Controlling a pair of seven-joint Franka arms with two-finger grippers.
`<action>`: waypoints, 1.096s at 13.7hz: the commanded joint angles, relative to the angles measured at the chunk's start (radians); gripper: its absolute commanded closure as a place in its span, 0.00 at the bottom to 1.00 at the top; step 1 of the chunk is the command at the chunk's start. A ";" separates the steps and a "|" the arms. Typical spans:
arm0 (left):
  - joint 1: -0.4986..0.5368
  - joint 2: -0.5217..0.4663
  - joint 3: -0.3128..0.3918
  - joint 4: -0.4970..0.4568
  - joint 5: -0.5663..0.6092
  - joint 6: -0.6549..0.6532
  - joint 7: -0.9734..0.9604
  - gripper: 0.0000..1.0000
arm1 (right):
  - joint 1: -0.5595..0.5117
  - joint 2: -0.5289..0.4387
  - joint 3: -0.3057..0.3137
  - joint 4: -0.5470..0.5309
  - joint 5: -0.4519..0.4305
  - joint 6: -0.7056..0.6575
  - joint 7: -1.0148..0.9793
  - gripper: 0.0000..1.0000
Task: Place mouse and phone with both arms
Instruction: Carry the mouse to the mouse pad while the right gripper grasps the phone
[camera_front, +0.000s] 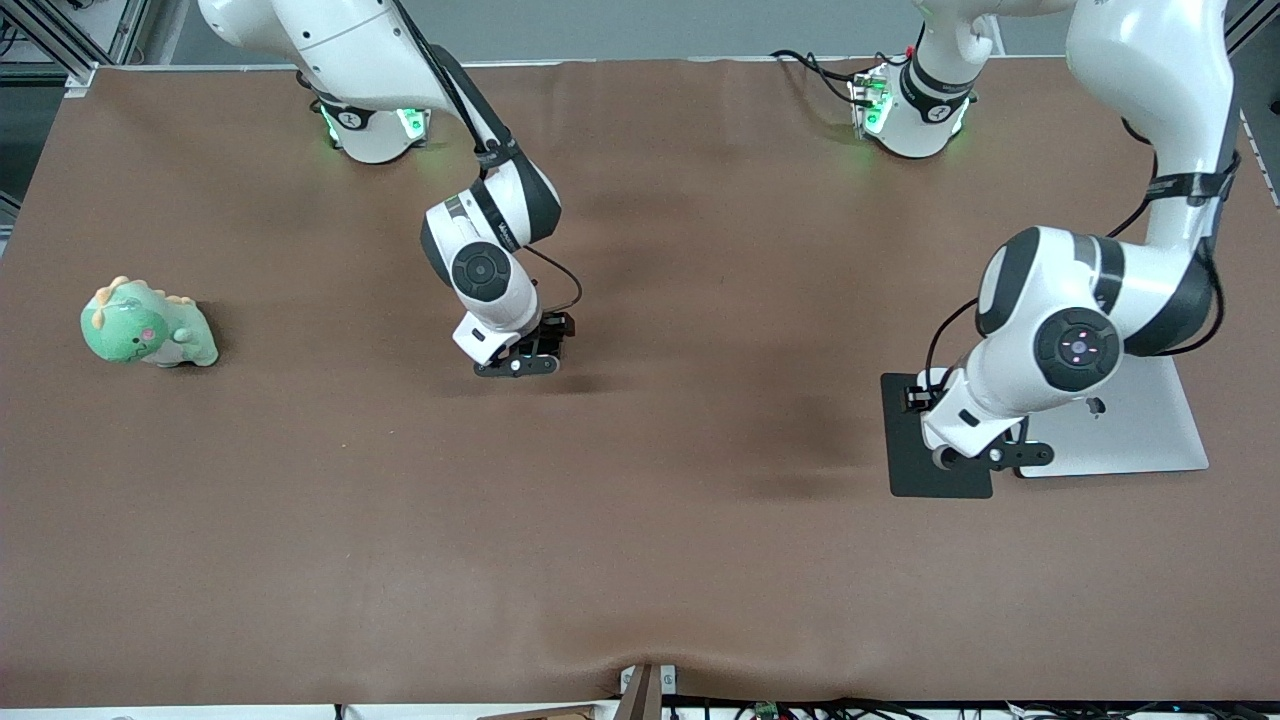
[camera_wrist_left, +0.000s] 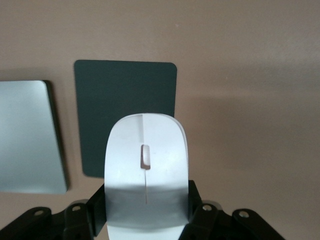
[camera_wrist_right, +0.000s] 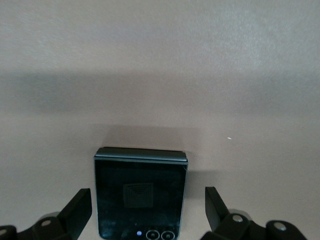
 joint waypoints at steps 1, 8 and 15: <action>0.034 0.028 -0.003 -0.058 0.025 0.117 0.016 0.92 | 0.023 0.004 -0.008 -0.005 0.014 0.020 0.035 0.00; 0.079 0.187 0.003 -0.035 0.094 0.225 0.016 0.83 | 0.034 0.033 -0.008 -0.004 0.014 0.040 0.081 0.81; 0.085 0.255 0.005 0.000 0.126 0.294 0.016 0.73 | -0.020 -0.042 -0.013 0.019 0.037 -0.165 0.075 1.00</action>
